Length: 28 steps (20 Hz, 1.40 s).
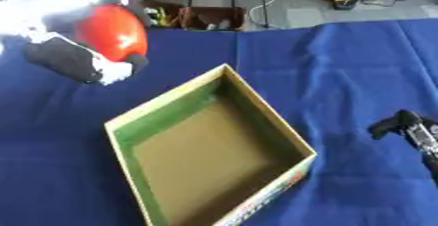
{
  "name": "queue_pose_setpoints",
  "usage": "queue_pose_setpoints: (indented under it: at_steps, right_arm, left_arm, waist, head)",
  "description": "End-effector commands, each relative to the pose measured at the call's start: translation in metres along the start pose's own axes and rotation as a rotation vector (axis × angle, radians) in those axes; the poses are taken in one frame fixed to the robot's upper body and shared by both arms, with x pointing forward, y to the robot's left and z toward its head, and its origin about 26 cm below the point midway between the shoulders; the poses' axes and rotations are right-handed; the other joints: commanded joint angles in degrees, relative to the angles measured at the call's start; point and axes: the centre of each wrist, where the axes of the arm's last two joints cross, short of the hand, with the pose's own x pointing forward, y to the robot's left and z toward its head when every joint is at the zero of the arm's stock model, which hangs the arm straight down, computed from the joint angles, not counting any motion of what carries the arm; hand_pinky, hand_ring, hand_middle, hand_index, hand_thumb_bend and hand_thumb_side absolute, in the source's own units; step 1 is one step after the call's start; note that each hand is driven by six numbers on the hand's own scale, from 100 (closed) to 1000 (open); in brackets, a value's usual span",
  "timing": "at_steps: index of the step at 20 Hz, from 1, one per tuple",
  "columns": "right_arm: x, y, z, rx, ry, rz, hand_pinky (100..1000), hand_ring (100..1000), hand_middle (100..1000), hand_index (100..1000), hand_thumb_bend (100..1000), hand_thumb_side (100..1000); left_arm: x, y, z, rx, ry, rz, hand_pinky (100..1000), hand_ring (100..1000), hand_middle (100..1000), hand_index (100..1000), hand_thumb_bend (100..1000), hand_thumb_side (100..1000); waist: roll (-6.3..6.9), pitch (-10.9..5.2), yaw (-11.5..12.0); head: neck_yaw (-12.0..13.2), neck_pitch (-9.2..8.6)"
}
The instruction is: Pick up objects on the table and place them in the box.
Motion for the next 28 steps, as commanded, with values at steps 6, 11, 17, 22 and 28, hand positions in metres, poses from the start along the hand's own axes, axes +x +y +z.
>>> queue_pose_setpoints:
  at_steps: [6, 11, 17, 22, 28]
  right_arm:
    - [0.003, -0.003, -0.001, -0.001, -0.012, 0.008, 879, 698, 503, 616, 100, 1000]
    - [0.003, -0.003, 0.000, -0.002, -0.008, 0.009, 879, 697, 503, 616, 100, 1000]
    - [0.003, -0.002, 0.000, -0.001, -0.002, 0.010, 880, 698, 502, 616, 100, 1000]
    - [0.003, -0.002, 0.000, 0.000, -0.003, 0.010, 880, 698, 502, 616, 100, 1000]
    - [0.002, -0.001, 0.001, 0.001, 0.001, 0.011, 881, 699, 503, 616, 100, 1000]
  left_arm:
    - [0.036, -0.008, -0.007, -0.077, -0.149, -0.089, 402, 600, 704, 598, 100, 225]
    - [0.048, -0.021, -0.019, -0.135, -0.173, -0.207, 404, 608, 707, 590, 100, 202]
    - [0.053, -0.033, -0.024, -0.181, -0.151, -0.251, 404, 611, 707, 577, 100, 192]
    - [0.057, -0.046, -0.029, -0.255, -0.137, -0.270, 406, 616, 709, 579, 100, 181]
    - [0.057, -0.056, -0.035, -0.324, -0.123, -0.285, 404, 622, 714, 578, 100, 177]
  waist:
    - [0.20, -1.66, -0.2]
    - [0.39, -1.51, -0.4]
    - [0.52, -1.22, -0.3]
    - [0.40, -0.98, -0.5]
    - [0.47, -0.75, -0.7]
  head:
    - [-0.8, -0.44]
    - [-1.0, -0.43]
    - [-1.2, -0.15]
    - [-1.2, -0.18]
    - [-1.1, -0.22]
